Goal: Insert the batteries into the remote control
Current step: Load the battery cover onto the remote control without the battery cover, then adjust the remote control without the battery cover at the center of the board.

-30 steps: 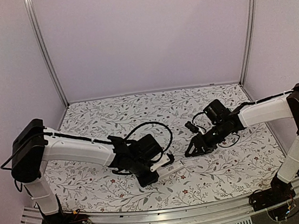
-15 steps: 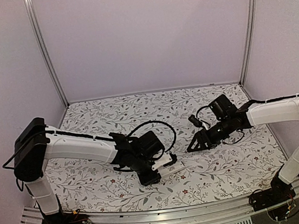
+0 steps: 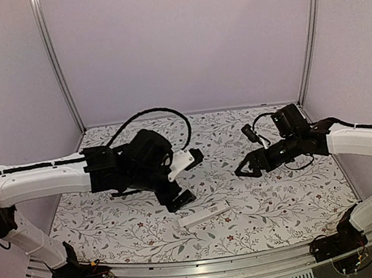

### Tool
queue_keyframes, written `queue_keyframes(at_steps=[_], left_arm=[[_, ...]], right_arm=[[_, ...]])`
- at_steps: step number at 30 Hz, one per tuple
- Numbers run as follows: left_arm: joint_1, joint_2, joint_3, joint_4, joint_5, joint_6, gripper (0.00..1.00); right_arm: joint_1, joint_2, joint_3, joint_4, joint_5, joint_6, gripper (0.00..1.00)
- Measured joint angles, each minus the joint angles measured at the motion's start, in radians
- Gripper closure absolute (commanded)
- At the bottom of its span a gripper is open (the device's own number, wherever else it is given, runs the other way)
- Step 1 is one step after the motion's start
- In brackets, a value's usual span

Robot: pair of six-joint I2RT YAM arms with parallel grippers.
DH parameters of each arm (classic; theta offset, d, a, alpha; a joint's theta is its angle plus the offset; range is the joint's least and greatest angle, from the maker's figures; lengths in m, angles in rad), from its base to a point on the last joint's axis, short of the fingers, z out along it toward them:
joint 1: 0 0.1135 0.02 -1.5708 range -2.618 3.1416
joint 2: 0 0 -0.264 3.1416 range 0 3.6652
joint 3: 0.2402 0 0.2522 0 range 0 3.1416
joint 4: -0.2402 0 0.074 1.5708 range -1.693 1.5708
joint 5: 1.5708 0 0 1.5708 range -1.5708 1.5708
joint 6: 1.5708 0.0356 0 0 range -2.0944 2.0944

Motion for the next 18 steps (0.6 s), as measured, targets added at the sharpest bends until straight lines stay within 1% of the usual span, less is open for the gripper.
queue_keyframes(at_steps=[2, 5, 7, 9, 12, 15, 16, 18], left_arm=[[0.018, -0.099, -0.035, 0.042, -0.026, -0.023, 0.01], [0.045, -0.267, -0.138, 0.134, -0.085, -0.087, 0.00], [0.058, -0.365, -0.213, 0.190, -0.114, -0.130, 0.00], [0.067, -0.426, -0.261, 0.221, -0.130, -0.165, 0.00], [0.077, -0.454, -0.286, 0.235, -0.145, -0.206, 0.00], [0.083, -0.453, -0.299, 0.241, -0.145, -0.245, 0.00], [0.083, -0.453, -0.304, 0.241, -0.144, -0.254, 0.00], [0.085, -0.453, -0.322, 0.243, -0.146, -0.280, 0.00]], right_arm=[[0.011, -0.028, 0.022, -0.008, 0.014, -0.020, 0.01], [0.042, -0.049, 0.077, -0.014, 0.015, -0.060, 0.01], [0.065, -0.050, 0.120, -0.013, -0.029, -0.097, 0.01], [0.078, -0.039, 0.164, -0.003, -0.076, -0.121, 0.01], [0.084, 0.031, 0.268, -0.006, -0.147, -0.151, 0.01], [0.088, 0.166, 0.424, -0.074, -0.194, -0.215, 0.01], [0.097, 0.222, 0.485, -0.119, -0.196, -0.256, 0.01], [0.130, 0.298, 0.550, -0.198, -0.149, -0.358, 0.01]])
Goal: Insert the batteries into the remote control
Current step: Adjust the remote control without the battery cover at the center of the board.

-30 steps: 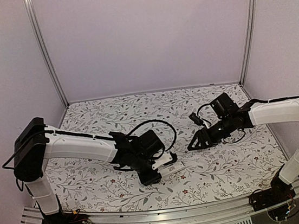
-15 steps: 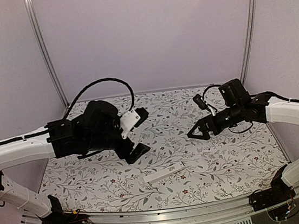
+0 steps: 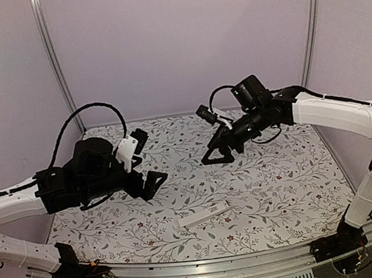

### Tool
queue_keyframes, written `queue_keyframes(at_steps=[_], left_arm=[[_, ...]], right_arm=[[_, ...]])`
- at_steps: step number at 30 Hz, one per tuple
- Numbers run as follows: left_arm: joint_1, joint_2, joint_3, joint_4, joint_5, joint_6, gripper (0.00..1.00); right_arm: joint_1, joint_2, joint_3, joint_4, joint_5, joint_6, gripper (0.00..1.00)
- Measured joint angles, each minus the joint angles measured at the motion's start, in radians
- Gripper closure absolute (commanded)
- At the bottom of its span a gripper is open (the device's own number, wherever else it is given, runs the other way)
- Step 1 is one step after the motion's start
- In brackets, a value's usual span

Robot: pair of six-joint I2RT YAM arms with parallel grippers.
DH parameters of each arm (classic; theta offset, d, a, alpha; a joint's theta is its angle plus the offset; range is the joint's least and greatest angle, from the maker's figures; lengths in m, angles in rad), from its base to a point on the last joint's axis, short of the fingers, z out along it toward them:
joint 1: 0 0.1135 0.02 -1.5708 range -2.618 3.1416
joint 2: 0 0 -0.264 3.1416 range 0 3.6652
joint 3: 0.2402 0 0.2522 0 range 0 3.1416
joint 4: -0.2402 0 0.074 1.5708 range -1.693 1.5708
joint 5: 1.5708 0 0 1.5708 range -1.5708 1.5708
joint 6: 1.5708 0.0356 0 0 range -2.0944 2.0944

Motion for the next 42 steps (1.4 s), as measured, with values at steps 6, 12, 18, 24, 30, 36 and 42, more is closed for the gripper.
queue_keyframes(at_steps=[6, 12, 18, 24, 30, 36, 42], left_arm=[[0.035, -0.037, -0.069, 0.024, 0.011, -0.076, 0.00], [0.046, -0.081, -0.095, 0.057, 0.027, -0.120, 0.00], [0.047, -0.114, -0.116, 0.070, 0.030, -0.139, 0.00], [0.049, -0.150, -0.132, 0.075, 0.023, -0.153, 0.00], [0.049, -0.153, -0.136, 0.079, 0.021, -0.166, 0.01], [0.051, -0.153, -0.137, 0.080, 0.015, -0.169, 0.00], [0.059, -0.153, -0.148, 0.085, 0.015, -0.181, 0.00]], right_arm=[[0.188, 0.066, -0.011, -0.191, 0.199, -0.240, 0.01], [0.283, 0.106, -0.043, -0.237, 0.404, -0.392, 0.07], [0.301, 0.222, -0.043, -0.245, 0.527, -0.480, 0.10], [0.303, 0.293, -0.039, -0.248, 0.561, -0.519, 0.12], [0.303, 0.345, 0.000, -0.251, 0.563, -0.540, 0.18], [0.304, 0.382, 0.025, -0.252, 0.563, -0.558, 0.25], [0.304, 0.403, 0.033, -0.254, 0.564, -0.573, 0.38]])
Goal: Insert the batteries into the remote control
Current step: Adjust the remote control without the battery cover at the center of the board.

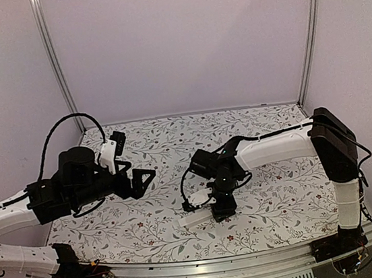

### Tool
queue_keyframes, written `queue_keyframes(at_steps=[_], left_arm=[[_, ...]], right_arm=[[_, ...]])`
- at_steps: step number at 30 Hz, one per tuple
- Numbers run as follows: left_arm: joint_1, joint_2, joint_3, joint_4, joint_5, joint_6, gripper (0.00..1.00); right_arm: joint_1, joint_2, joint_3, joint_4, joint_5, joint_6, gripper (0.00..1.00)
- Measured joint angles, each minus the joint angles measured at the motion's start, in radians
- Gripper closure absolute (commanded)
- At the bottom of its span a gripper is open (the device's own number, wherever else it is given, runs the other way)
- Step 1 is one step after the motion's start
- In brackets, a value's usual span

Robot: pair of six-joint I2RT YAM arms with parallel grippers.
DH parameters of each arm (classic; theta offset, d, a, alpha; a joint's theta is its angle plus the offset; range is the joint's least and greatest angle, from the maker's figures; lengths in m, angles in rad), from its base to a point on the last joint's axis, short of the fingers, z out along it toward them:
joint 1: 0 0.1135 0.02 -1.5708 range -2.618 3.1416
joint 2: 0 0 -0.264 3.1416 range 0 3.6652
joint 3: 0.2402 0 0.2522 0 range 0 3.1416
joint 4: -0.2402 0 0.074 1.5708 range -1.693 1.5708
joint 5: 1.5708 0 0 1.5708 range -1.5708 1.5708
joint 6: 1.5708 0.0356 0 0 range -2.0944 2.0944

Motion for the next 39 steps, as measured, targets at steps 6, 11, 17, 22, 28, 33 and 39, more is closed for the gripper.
queue_keyframes(at_steps=[6, 11, 17, 22, 28, 33, 39], left_arm=[[0.010, 0.001, -0.002, 0.002, 0.001, -0.011, 0.01], [0.035, 0.025, -0.002, 0.001, 0.013, -0.035, 0.01], [0.099, 0.097, 0.006, -0.023, 0.047, -0.103, 0.06], [0.177, 0.161, 0.007, -0.059, 0.087, -0.172, 0.10], [0.239, 0.207, -0.005, -0.066, 0.127, -0.219, 0.08], [0.256, 0.262, -0.046, -0.036, 0.187, -0.238, 0.08], [0.262, 0.322, -0.112, 0.093, 0.296, -0.247, 0.19]], right_arm=[[0.002, 0.001, 0.002, -0.003, 0.000, -0.002, 0.56], [0.002, 0.001, 0.002, -0.005, 0.000, 0.006, 0.63], [0.003, 0.001, -0.004, 0.001, 0.009, 0.064, 0.70], [0.004, 0.001, -0.004, 0.012, 0.022, 0.182, 0.71], [0.008, 0.001, -0.008, 0.041, 0.047, 0.314, 0.69], [0.014, 0.029, 0.034, 0.068, 0.095, 0.396, 0.69], [0.014, 0.067, 0.082, 0.122, 0.131, 0.466, 0.63]])
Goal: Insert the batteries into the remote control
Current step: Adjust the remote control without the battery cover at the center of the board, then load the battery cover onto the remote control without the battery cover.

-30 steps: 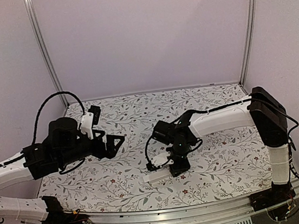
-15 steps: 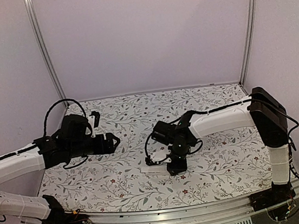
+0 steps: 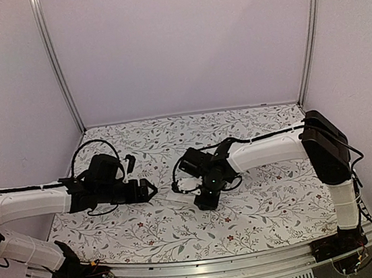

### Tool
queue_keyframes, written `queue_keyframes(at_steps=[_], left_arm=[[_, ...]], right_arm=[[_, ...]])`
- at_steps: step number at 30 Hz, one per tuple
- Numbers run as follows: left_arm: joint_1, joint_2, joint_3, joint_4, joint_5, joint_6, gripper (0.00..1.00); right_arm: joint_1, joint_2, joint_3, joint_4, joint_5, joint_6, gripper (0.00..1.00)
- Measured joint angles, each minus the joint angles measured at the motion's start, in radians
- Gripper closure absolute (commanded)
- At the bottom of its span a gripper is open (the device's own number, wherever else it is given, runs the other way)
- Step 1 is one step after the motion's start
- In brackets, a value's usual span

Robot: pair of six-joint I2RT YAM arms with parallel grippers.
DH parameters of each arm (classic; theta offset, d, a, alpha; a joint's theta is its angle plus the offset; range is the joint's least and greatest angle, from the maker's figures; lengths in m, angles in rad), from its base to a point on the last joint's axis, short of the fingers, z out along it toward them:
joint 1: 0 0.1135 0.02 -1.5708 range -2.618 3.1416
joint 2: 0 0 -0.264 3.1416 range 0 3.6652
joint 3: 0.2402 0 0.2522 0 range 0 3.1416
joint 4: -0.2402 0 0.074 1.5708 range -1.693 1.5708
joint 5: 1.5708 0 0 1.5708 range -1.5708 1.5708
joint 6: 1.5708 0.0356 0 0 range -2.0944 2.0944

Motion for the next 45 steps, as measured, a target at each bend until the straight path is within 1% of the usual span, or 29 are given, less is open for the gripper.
queue_keyframes(at_steps=[3, 6, 13, 18, 24, 36, 39, 45], left_arm=[[0.001, 0.057, -0.005, 0.053, 0.035, -0.001, 0.24], [0.002, 0.130, -0.003, 0.101, 0.060, -0.002, 0.28], [0.003, 0.255, 0.045, 0.158, 0.108, -0.002, 0.35], [0.003, 0.301, 0.066, 0.198, 0.132, -0.006, 0.40], [0.003, 0.359, 0.096, 0.218, 0.147, -0.011, 0.45], [-0.013, 0.410, 0.124, 0.224, 0.158, -0.013, 0.48], [-0.020, 0.420, 0.129, 0.224, 0.158, -0.012, 0.51], [-0.034, 0.428, 0.132, 0.223, 0.157, -0.010, 0.60]], right_arm=[[0.000, 0.002, 0.000, 0.021, 0.005, 0.018, 0.55], [0.000, 0.004, -0.003, 0.041, 0.007, 0.032, 0.50], [-0.003, -0.004, -0.027, 0.084, -0.002, 0.037, 0.46], [-0.005, -0.007, -0.034, 0.098, -0.029, 0.034, 0.47], [-0.006, -0.007, -0.036, 0.101, -0.044, 0.026, 0.50], [-0.006, -0.012, -0.046, 0.107, -0.055, 0.025, 0.52], [-0.006, -0.013, -0.047, 0.107, -0.055, 0.025, 0.53], [-0.005, -0.018, -0.054, 0.110, -0.054, 0.025, 0.54]])
